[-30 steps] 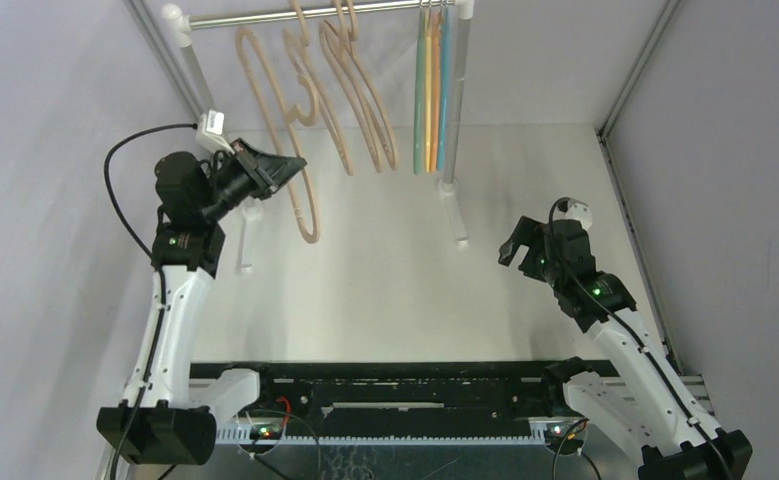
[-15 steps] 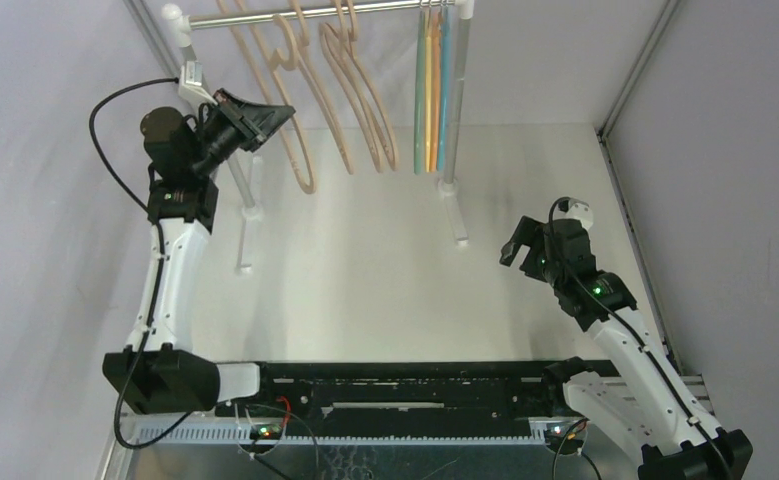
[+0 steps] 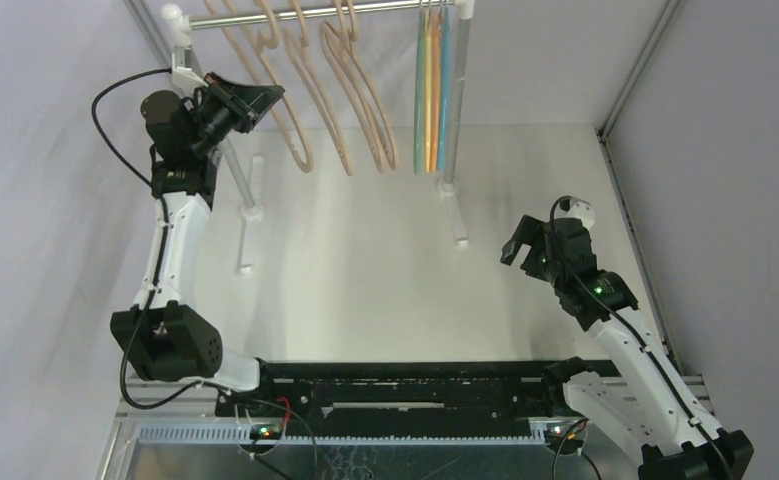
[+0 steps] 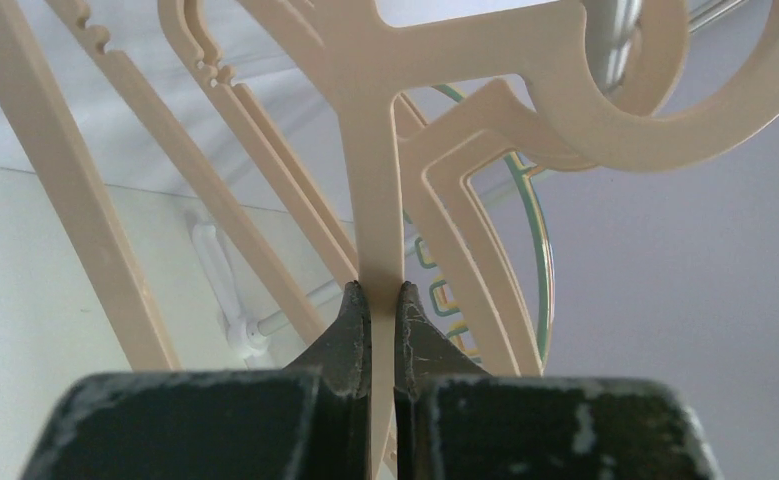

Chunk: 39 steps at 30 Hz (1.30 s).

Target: Organize the hangers

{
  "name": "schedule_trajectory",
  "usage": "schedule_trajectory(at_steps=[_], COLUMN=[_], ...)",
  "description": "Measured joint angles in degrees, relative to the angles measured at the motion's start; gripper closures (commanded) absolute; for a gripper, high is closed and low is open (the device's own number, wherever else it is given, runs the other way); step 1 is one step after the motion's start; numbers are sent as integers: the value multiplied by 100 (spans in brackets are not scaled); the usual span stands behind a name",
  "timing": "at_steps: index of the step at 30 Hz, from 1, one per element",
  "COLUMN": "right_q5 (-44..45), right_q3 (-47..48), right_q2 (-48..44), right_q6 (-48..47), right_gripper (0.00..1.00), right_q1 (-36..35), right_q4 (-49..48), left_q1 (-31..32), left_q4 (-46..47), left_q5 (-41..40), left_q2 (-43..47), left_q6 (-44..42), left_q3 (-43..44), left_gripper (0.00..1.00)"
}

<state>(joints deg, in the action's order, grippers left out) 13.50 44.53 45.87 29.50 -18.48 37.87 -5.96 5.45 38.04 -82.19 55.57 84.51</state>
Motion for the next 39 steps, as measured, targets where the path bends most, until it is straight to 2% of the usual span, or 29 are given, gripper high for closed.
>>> schedule_trajectory(at_steps=[18, 20, 21, 22, 23, 27, 28, 29, 35, 39], right_q5=[122, 125, 125, 122, 122, 122, 122, 122, 125, 122], right_q3=[0, 0, 0, 0, 0, -4, -13, -26, -120, -251], right_q2=[0, 0, 0, 0, -2, -33, -55, -72, -98, -131], right_q6=[0, 0, 0, 2, 2, 0, 0, 0, -20, -26], right_gripper=[0, 0, 0, 0, 0, 0, 0, 0, 0, 0], right_q1=[-4, -4, -4, -4, -4, -9, -17, -28, -114, -232], right_q4=[96, 98, 96, 96, 96, 94, 90, 87, 48, -61], left_q1=[-90, -90, -90, -90, -90, -118, -127, -131, -131, -131], left_q4=[516, 527, 549, 570, 568, 175, 28, -74, -535, -588], left_q5=[-376, -435, -470, -511, -542, -662, -682, -695, -739, -719], left_q2=[-581, -581, -575, -555, -527, -321, -260, -208, 498, 1333], left_q6=[483, 409, 348, 267, 177, -293, -417, -498, -981, -1270], left_q3=[-2, -26, -48, -79, -109, -267, -310, -332, -702, -1327], left_gripper=[99, 87, 78, 61, 47, 6, 1, 1, 1, 0])
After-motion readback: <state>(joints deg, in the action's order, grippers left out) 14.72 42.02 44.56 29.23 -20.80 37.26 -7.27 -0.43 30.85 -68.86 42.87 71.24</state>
